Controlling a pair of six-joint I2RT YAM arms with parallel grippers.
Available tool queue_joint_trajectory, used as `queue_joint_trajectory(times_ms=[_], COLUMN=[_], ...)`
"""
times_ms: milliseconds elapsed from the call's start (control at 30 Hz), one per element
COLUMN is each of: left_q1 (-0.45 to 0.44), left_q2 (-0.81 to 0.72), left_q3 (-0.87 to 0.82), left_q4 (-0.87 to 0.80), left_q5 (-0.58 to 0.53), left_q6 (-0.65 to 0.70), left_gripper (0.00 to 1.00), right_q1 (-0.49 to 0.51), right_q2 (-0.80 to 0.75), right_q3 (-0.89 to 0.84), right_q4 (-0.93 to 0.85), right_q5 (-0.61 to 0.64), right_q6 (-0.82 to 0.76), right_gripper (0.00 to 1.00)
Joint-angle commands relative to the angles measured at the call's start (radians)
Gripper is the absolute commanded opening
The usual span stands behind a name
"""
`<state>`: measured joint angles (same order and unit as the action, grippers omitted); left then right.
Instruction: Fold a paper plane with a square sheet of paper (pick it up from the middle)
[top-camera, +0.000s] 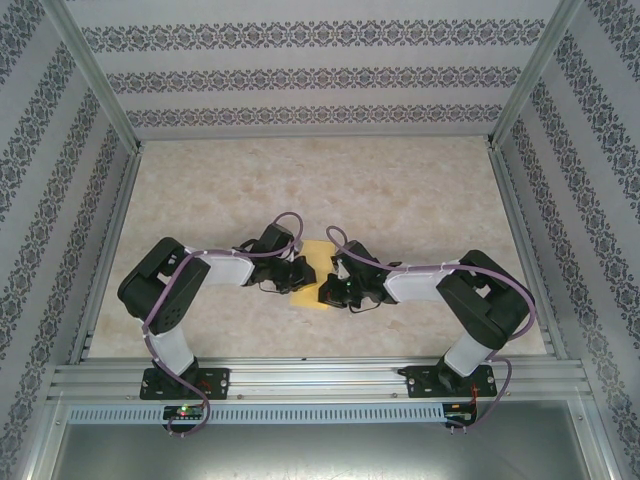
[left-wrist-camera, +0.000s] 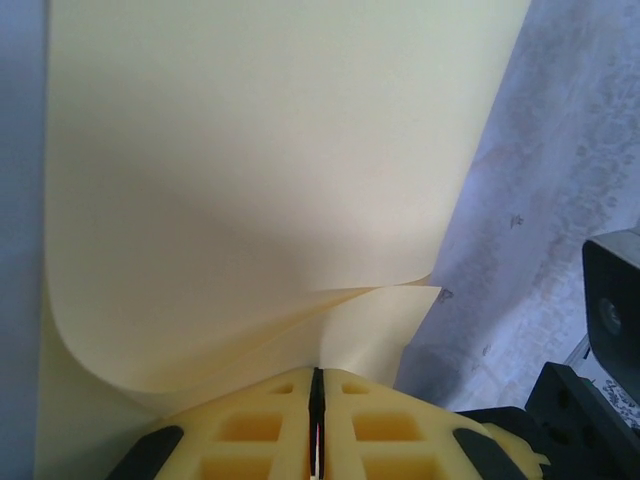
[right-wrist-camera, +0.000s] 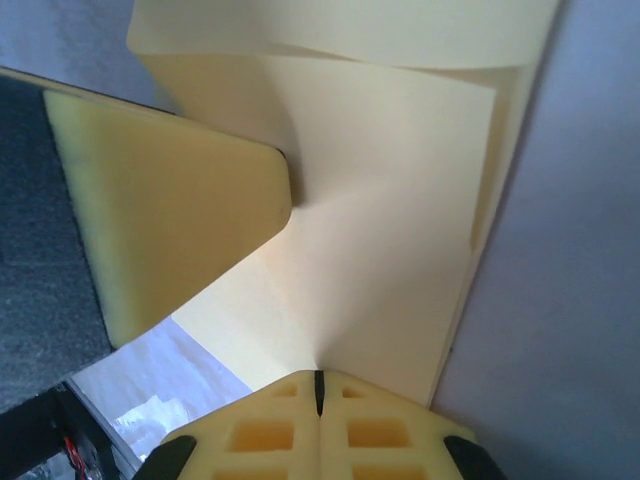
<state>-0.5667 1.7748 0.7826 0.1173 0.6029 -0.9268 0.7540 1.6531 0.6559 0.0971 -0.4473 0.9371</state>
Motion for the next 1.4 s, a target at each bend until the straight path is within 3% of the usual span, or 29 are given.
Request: queue_joint_trajectory(times_ms=[0, 933, 1233, 1367], left_q1=[0.054, 0.244, 0.237, 0.182], left_q2=[0.032, 0.047, -0.067, -0.116], left_q3=[-0.027, 0.043, 0.101, 0.081], left_q4=[0.02, -0.046, -0.17, -0.183], left_q5=[-0.044, 0.043, 0.038, 0.057], left_q6=[0.041, 0.143, 0.152, 0.141], left_gripper=[0.13, 0.15, 0.15, 0.14], right_q1=[0.021, 0.029, 0.036, 0.039], right_q2=[0.058, 0.068, 0.073, 0.077], right_q3=[-0.027, 0.013, 0.046, 0.048], right_q4=[-0.221, -0.285, -0.289, -0.29], right_q5=[0.085, 0.088, 0.085, 0.09], right_q6=[-0.04, -0.071, -0.075, -0.073], right_gripper=[0.0, 0.0, 0.0, 0.0])
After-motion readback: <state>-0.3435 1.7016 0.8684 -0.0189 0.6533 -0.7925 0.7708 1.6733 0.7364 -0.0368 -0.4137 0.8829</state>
